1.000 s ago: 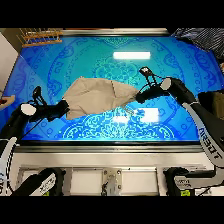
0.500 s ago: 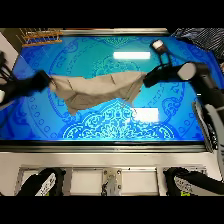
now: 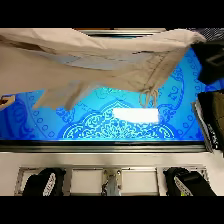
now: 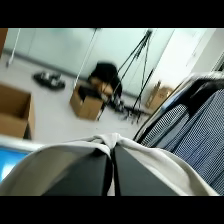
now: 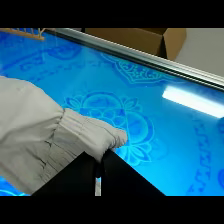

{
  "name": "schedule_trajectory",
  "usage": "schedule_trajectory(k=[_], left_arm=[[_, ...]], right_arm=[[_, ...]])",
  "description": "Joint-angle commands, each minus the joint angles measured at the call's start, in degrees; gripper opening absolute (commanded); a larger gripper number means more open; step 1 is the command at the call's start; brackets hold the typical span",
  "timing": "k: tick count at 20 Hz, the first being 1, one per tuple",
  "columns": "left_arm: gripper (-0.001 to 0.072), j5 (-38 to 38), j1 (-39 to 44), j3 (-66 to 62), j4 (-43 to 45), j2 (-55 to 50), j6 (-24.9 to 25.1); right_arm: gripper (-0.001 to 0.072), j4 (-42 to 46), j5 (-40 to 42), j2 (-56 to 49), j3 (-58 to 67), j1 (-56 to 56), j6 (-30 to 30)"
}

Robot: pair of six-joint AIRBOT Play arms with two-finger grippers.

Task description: Fold the clothes and pants, and hang the long-sleeved shirts on hangers.

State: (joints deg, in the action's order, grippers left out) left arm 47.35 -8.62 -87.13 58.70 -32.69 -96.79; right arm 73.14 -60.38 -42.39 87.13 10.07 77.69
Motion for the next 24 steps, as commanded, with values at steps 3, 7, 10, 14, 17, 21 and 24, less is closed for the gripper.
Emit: schedule_trajectory(k=[3, 7, 10, 14, 17, 21, 24], left_arm=[[0.0005, -0.96, -0.04, -1.36, -0.09, -0.04, -0.11], [0.0005, 6.43, -0.04, -1.36, -0.39, -13.42, -0.11], [0.0005, 8.02, -0.04, -1.38, -3.17, -27.71, -0.09], [0.0005, 3.93, 0.42, -1.44, -12.50, -46.01, 0.02], [0.0005, 2.10, 2.34, -4.70, -13.62, -54.51, 3.02], [0.0719, 4.52, 3.87, -13.97, -11.39, -61.29, 5.51], [0.0677, 12.39, 1.33, -18.05, -4.00, -61.68, 4.76]], right_arm=[[0.0016, 0.17, -13.20, 4.83, 0.20, 0.02, 15.15], [0.0016, 0.22, -24.13, -2.97, 0.15, 0.02, 21.59], [0.0016, 0.52, -26.99, -14.47, 0.15, 0.00, 20.65], [0.0016, 3.82, -15.93, -31.80, 0.17, -0.02, 18.12], [0.0018, 4.42, 2.80, -39.19, 0.28, -1.77, 18.64], [0.0473, 4.11, 20.04, -40.52, 0.31, -6.58, 19.82], [0.0506, 4.07, 17.94, -36.81, 0.31, -11.63, 16.33]])
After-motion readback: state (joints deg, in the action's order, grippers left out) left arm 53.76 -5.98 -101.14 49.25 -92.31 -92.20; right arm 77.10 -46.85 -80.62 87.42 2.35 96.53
